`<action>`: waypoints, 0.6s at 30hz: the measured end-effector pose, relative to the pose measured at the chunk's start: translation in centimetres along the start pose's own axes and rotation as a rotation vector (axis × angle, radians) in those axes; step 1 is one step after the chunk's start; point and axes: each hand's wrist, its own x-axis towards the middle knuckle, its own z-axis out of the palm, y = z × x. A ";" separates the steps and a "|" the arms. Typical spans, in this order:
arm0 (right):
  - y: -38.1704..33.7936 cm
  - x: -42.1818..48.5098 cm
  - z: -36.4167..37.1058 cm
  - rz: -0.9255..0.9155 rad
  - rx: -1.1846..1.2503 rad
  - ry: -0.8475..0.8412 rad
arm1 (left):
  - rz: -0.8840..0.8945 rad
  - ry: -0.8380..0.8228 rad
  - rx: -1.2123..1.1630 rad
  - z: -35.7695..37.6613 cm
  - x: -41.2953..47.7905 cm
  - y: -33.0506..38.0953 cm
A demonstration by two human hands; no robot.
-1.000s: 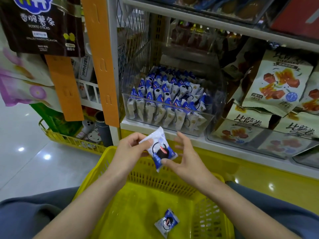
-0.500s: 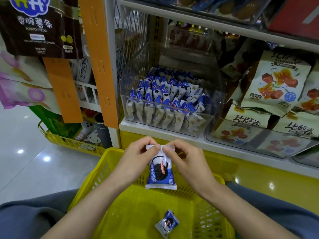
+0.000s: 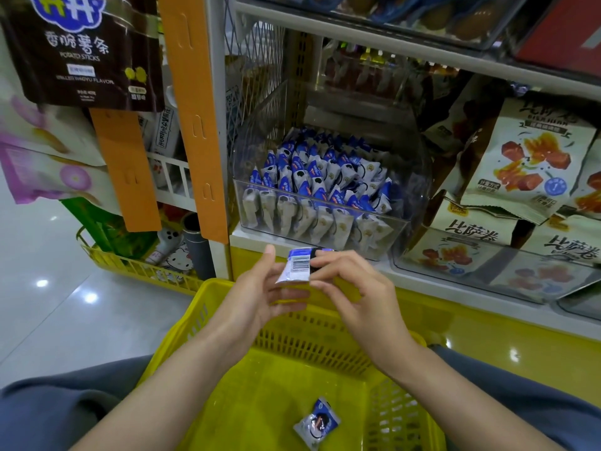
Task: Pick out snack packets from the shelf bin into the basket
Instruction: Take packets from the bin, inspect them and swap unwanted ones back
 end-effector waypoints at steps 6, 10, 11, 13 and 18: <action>-0.1 -0.3 0.6 0.003 -0.130 -0.118 | 0.150 0.134 -0.015 0.3 -0.1 0.0; -0.4 0.2 0.8 0.451 0.162 -0.066 | 0.161 0.154 0.099 0.5 -0.2 0.1; -0.4 0.5 0.8 0.561 0.310 -0.085 | 0.172 0.137 0.136 0.6 -0.2 0.0; -0.4 0.7 0.8 0.720 0.545 -0.109 | 0.261 0.128 0.275 0.8 -0.1 -0.3; -0.5 0.7 0.7 0.850 0.735 -0.008 | 0.576 0.217 0.769 0.6 -0.4 -1.3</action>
